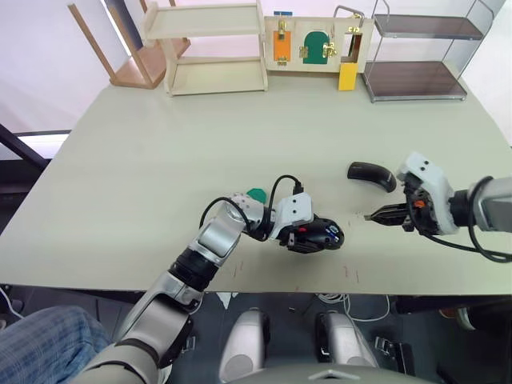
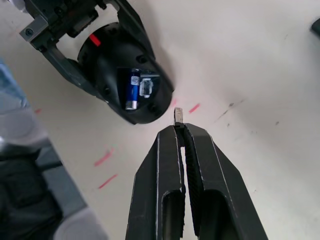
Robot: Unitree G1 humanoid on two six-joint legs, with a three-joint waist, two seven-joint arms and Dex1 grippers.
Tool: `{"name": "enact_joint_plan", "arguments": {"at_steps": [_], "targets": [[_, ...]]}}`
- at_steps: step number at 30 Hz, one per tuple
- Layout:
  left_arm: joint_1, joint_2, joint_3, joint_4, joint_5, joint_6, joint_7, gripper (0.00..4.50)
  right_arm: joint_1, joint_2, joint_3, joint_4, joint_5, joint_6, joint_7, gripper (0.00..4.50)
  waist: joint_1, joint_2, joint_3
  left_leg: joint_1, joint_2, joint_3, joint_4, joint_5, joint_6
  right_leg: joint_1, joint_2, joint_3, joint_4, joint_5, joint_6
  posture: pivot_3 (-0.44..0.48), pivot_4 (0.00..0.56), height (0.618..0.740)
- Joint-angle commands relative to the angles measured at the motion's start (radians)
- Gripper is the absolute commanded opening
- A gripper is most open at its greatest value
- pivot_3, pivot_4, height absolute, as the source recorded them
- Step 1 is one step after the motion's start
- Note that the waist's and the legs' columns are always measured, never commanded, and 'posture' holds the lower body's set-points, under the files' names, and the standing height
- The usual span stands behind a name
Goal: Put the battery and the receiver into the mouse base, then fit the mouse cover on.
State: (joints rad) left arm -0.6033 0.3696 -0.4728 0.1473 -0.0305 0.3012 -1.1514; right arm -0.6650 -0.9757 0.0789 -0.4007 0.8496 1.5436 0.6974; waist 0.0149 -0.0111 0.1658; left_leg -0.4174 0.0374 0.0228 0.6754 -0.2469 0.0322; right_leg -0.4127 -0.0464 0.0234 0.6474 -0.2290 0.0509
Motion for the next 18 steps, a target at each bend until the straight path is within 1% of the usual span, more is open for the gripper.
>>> {"name": "enact_joint_plan", "arguments": {"at_steps": [1, 3, 6, 11, 15, 18], "targets": [[-0.003, -0.006, -0.016, -0.008, 0.018, 0.016, 0.010, 2.97, -0.128, -0.016, 0.098, 0.067, 0.062, 0.071, -0.031, 0.00, 0.000, 0.000, 0.000, 0.000, 0.000, 0.000, 0.000, 0.000, 0.000, -0.001, 0.000, 0.000, 0.000, 0.000, 0.000, 0.000, 0.150, 0.740], [-0.004, -0.005, -0.015, -0.016, 0.019, 0.035, 0.016, 2.97, -0.223, -0.016, 0.192, 0.158, 0.146, 0.071, -0.080, 0.00, 0.000, 0.000, 0.000, -0.001, 0.000, 0.000, 0.000, 0.000, 0.000, -0.001, -0.001, 0.000, 0.000, 0.000, 0.000, 0.000, 0.150, 0.740], [-0.002, -0.004, -0.014, -0.028, 0.019, 0.059, 0.019, 2.97, -0.314, -0.014, 0.293, 0.239, 0.242, 0.071, -0.152, 0.00, 0.000, 0.000, 0.000, -0.001, 0.000, 0.000, 0.000, 0.000, 0.000, 0.000, -0.001, 0.000, 0.000, 0.000, 0.000, 0.000, 0.150, 0.740], [0.000, 0.001, -0.018, -0.045, 0.023, 0.089, 0.023, 2.97, -0.485, 0.028, 0.490, 0.412, 0.413, 0.071, -0.298, 0.00, -0.003, 0.000, 0.000, -0.001, 0.000, 0.000, 0.000, 0.000, 0.000, -0.001, -0.001, 0.000, 0.000, 0.000, 0.000, 0.000, 0.150, 0.740], [-0.002, 0.010, -0.021, -0.078, 0.019, 0.134, 0.017, 2.97, -0.551, 0.041, 0.583, 0.452, 0.516, 0.071, -0.390, 0.00, -0.001, 0.000, 0.000, -0.001, 0.000, 0.000, 0.000, 0.000, 0.000, -0.001, -0.001, -0.001, 0.000, 0.000, 0.000, 0.000, 0.150, 0.740], [-0.006, 0.018, -0.026, -0.102, 0.016, 0.166, 0.012, 2.97, -0.603, 0.060, 0.649, 0.480, 0.593, 0.071, -0.439, 0.00, -0.007, 0.000, 0.000, -0.001, 0.000, -0.001, 0.000, 0.000, 0.000, -0.001, -0.001, 0.000, 0.000, 0.002, 0.004, 0.000, 0.150, 0.740]]}}
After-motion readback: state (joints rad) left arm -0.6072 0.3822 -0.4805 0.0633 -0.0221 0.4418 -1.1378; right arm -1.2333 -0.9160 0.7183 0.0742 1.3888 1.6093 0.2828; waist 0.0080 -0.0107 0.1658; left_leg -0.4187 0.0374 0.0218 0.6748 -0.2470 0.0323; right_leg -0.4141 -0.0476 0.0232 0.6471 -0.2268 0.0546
